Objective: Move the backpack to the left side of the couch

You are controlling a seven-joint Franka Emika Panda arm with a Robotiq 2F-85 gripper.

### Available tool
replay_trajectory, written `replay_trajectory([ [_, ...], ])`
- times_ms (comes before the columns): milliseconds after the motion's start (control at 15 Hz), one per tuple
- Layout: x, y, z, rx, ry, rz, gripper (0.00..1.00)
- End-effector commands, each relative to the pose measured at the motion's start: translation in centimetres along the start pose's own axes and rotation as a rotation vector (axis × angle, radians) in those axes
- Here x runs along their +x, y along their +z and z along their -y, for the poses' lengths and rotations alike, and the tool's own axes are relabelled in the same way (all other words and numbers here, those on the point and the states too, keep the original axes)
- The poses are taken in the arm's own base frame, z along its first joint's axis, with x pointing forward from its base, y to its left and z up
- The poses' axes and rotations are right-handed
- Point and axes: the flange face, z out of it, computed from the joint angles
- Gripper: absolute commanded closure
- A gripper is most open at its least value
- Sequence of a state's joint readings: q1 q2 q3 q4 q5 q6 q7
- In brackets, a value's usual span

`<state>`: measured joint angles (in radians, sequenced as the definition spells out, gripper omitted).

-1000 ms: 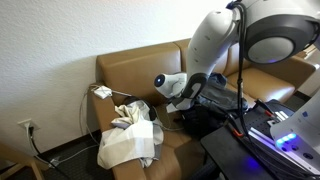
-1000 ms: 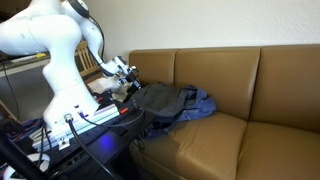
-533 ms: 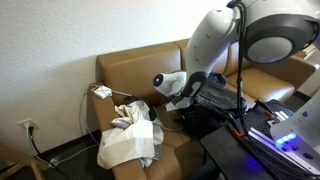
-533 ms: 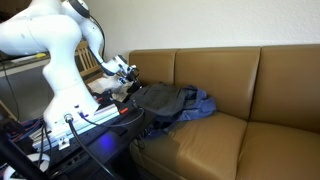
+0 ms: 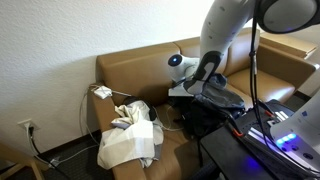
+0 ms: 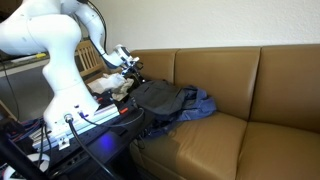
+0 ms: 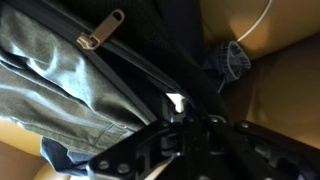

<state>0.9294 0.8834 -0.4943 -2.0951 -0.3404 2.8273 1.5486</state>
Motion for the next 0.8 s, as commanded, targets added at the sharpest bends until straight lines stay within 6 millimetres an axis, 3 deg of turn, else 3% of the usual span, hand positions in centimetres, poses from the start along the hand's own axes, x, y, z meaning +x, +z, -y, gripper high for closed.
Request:
replay_trajectory([
  [0, 4.8, -6.0, -2.9, 0.171, 0.075, -0.055, 0.99],
  [400, 13.8, -16.9, -5.5, 0.396, 0.121, -0.269, 0.99],
  [600, 17.0, -22.8, -6.9, 0.541, 0.123, -0.278, 0.99],
  [667, 15.5, -19.4, -5.3, 0.443, 0.132, -0.299, 0.99],
  [733, 16.1, -20.6, -5.5, 0.466, 0.140, -0.292, 0.96],
])
